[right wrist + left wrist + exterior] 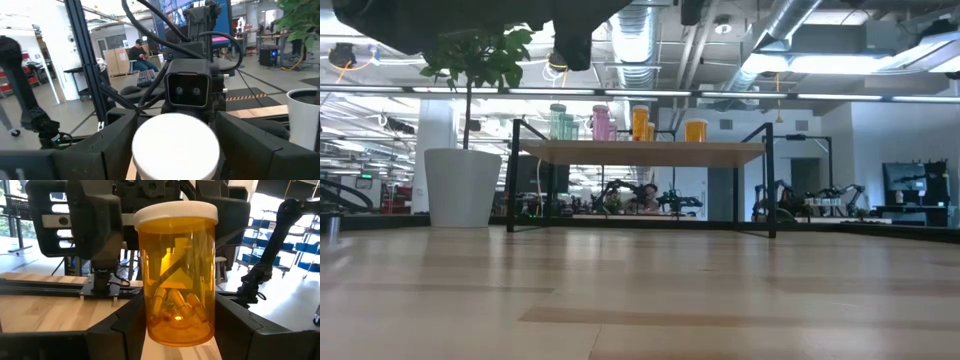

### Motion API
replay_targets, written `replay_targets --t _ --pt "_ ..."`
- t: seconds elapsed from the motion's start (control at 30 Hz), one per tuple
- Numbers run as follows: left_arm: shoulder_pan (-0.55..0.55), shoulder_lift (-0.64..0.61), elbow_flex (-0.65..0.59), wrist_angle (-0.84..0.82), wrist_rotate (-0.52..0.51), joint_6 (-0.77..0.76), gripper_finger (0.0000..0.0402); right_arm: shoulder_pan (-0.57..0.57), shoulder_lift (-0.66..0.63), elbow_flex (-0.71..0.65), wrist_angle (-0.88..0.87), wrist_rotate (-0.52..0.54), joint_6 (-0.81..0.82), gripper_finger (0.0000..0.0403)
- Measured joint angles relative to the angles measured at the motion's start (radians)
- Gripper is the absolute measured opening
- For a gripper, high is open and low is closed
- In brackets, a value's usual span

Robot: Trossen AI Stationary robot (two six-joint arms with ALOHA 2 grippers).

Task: Pick and place medicine bottles onto shelf by color
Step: Put the large orange pill bottle on the shelf aligned with the other large orange pill bottle

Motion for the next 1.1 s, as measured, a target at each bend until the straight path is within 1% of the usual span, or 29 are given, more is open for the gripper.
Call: replay_targets --t 0.2,0.5,0.6,0.7,0.83,0.93,1.1 --pt "0.0 0.0 0.0 0.007 0.0 -0.002 0.0174 0.0 0.0 0.0 -0.001 -0.026 -0.001 0.0265" --pt "0.0 0.0 -0.001 0.003 -0.002 -0.003 0.0175 0.0 0.0 0.0 -0.003 -0.026 -0.001 0.0209" --pt "0.0 0.0 -0.001 0.003 -0.002 -0.016 0.0179 0.0 0.0 0.0 -0.003 -0.027 0.0 0.0208" --pt "0.01 -0.002 -0.001 -0.017 0.007 -0.067 0.019 0.0 0.0 -0.001 -0.008 -0.027 -0.003 0.0222" --pt "0.032 -0.022 -0.001 -0.081 0.028 -0.097 0.0214 0.0 0.0 -0.002 -0.009 -0.025 -0.022 0.023" --pt "0.044 -0.05 -0.001 -0.16 0.028 -0.099 0.0237 -0.007 -0.015 -0.002 -0.038 -0.022 -0.032 0.0223" --pt "0.064 -0.141 -0.002 -0.377 0.01 -0.111 0.0267 -0.039 -0.113 -0.002 -0.153 -0.01 -0.065 0.0215"
